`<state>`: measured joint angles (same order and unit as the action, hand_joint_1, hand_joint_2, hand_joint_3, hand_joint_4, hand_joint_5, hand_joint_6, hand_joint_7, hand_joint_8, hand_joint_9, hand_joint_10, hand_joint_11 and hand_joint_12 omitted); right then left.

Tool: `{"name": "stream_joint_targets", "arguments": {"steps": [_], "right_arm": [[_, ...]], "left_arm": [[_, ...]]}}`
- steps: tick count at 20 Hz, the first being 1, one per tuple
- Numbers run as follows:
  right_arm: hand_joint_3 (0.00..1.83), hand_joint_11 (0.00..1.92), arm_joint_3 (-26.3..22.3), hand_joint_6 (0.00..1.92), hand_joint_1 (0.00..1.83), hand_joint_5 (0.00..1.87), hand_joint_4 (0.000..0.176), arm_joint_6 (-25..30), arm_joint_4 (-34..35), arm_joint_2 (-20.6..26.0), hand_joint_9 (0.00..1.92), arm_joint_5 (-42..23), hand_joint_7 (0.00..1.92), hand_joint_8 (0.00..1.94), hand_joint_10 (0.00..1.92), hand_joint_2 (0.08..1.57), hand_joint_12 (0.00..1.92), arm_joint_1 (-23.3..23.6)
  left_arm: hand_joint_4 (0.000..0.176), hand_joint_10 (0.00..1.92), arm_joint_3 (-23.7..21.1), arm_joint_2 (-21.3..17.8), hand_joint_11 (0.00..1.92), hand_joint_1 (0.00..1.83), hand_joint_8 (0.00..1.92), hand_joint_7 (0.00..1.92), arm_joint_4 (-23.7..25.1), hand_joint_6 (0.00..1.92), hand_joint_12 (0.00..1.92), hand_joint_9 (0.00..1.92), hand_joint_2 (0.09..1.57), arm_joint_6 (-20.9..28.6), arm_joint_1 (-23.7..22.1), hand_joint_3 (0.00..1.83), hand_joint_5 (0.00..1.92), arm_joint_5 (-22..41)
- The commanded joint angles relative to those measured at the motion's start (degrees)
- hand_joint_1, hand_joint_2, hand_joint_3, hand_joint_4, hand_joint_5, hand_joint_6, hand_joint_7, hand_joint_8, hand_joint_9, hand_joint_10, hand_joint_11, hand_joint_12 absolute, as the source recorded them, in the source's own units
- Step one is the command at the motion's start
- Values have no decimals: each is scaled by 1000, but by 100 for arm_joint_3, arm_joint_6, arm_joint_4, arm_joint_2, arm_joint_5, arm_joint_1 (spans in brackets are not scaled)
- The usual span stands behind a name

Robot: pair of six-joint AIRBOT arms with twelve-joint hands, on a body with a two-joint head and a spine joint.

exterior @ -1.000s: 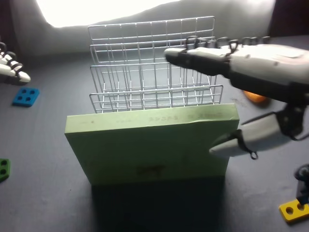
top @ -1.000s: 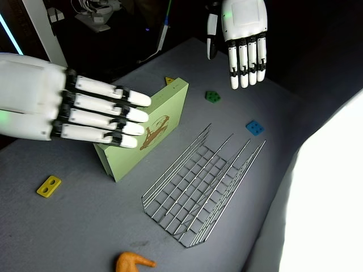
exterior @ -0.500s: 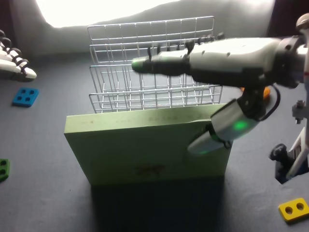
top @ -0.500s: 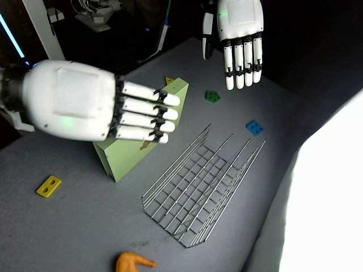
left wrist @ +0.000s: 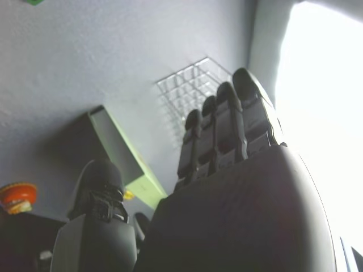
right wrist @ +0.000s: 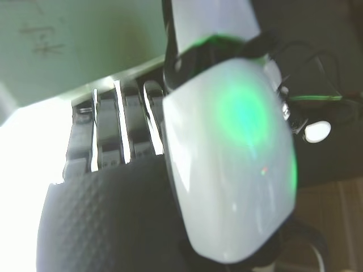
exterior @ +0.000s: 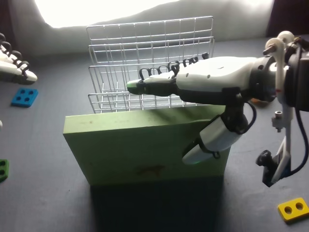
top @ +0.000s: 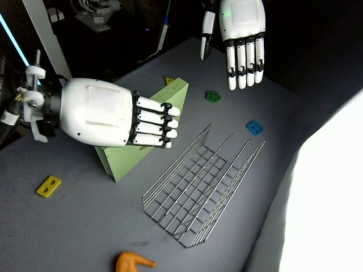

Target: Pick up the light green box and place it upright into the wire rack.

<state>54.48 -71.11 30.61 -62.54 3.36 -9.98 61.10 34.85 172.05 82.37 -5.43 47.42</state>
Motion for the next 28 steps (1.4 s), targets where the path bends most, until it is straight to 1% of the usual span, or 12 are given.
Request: {"name": "stream_joint_targets", "arguments": {"steps": [1,9,11,15,16,18,20,21,22,23,25,28], "right_arm": [[0,0,32,1,1193,32,0,27,23,-9,125,-564,106,0,3,898,523,21],[0,0,157,12,1203,57,0,23,-156,-360,191,-734,162,18,22,898,667,13],[0,0,157,31,1182,172,0,23,-232,-416,314,-738,317,24,47,891,911,-3],[6,0,163,38,1182,223,0,20,-250,-449,365,-824,373,27,56,916,970,-16],[17,0,172,29,1154,298,0,23,-250,-456,464,-883,465,13,58,987,1135,-29],[7,40,179,60,1185,425,0,48,-243,-481,622,-1037,613,44,109,978,1346,-44],[18,153,179,90,1179,526,0,52,-19,-508,752,-1130,719,73,164,1010,1419,-32],[2,266,178,56,1171,668,0,52,23,-519,792,-1170,836,40,378,1044,1503,-30],[2,266,178,56,1171,668,0,52,52,-524,792,-1202,836,40,378,1044,1503,-30],[3,482,179,828,1326,820,0,52,68,-524,828,-1228,934,877,1212,1136,1664,-38],[3,612,189,878,1362,926,0,51,69,-527,783,-1249,862,1221,1464,1159,1760,-85],[0,596,249,998,1359,910,0,49,69,-535,784,-1293,827,1218,1475,1168,1733,-129]], "left_arm": [[0,1,-5,24,0,218,0,105,53,0,383,107,1245,-12,-30,0,105,-445],[0,3,-88,46,0,215,3,130,53,6,487,122,1260,44,167,3,135,-445],[0,7,-86,47,0,285,3,148,53,7,546,149,1243,45,176,0,162,-445],[0,5,-87,57,0,271,2,152,53,3,508,150,1249,77,171,0,157,-445],[0,6,-87,58,0,282,1,157,53,2,527,162,1247,78,171,0,156,-445],[0,6,-87,58,0,272,2,164,53,3,543,167,1250,78,172,0,162,-446],[0,6,-83,58,0,274,1,165,53,3,566,173,1251,78,180,1,168,-446],[0,4,-80,58,0,303,0,165,53,5,570,172,1247,78,186,0,176,-446],[0,4,-78,57,0,303,0,165,53,5,570,172,1247,86,195,0,176,-448],[0,3,-78,57,0,293,0,154,53,2,594,173,1249,97,198,0,167,-452],[0,1,-85,60,0,307,1,160,53,3,625,174,1243,98,198,0,175,-452],[0,2,-85,74,0,278,0,165,53,0,620,183,1247,103,198,1,167,-452]]}}
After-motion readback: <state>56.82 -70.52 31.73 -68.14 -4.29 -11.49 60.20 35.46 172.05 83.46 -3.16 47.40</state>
